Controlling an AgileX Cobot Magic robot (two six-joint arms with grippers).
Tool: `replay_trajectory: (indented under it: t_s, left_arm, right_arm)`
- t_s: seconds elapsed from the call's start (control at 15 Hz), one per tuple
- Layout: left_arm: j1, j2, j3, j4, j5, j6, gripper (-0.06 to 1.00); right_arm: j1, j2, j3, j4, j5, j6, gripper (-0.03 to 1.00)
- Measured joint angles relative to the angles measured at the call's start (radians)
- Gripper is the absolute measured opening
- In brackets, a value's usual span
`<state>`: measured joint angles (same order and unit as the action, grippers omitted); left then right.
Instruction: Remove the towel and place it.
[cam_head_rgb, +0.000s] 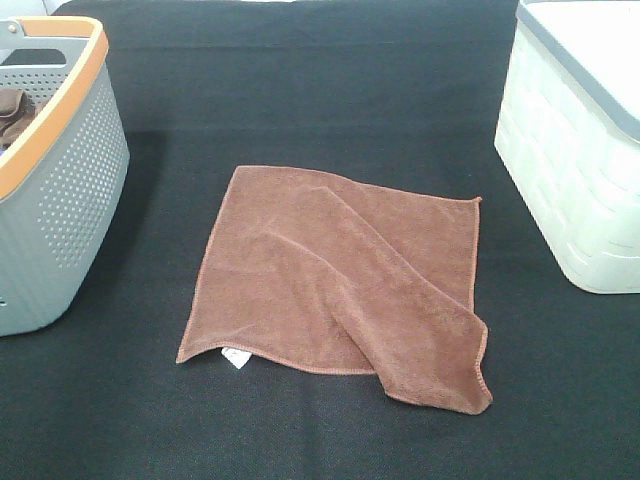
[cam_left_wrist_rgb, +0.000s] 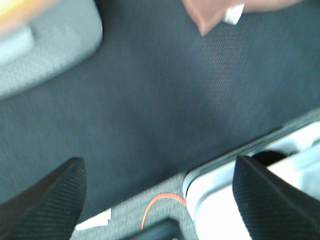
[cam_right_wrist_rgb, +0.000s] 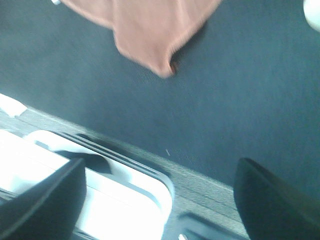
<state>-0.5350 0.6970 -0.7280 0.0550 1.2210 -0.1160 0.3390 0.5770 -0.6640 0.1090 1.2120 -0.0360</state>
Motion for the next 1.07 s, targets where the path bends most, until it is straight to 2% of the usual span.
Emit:
replay_trajectory:
  t_s: [0.13, 0.27, 0.6, 1.07]
  left_arm:
    - [0.0, -0.103, 0.128, 0.006, -0.039, 0.01, 0.77]
    - [0.0, -0.206, 0.22, 0.009, -0.144, 0.033, 0.77]
    - [0.0, -0.231, 0.224, 0.025, -0.173, 0.106, 0.77]
    - [0.0, -0.231, 0.228, 0.003, -0.173, 0.116, 0.77]
  right_arm:
    - [0.0, -0.148, 0.101, -0.043, -0.013, 0.0, 0.77]
    - [0.0, -0.298, 0.11, -0.064, -0.055, 0.002, 0.77]
    - [0.0, -0.433, 0.159, -0.068, -0.137, 0.002, 0.77]
    - [0.0, -0.433, 0.159, -0.071, -0.14, 0.002, 0.77]
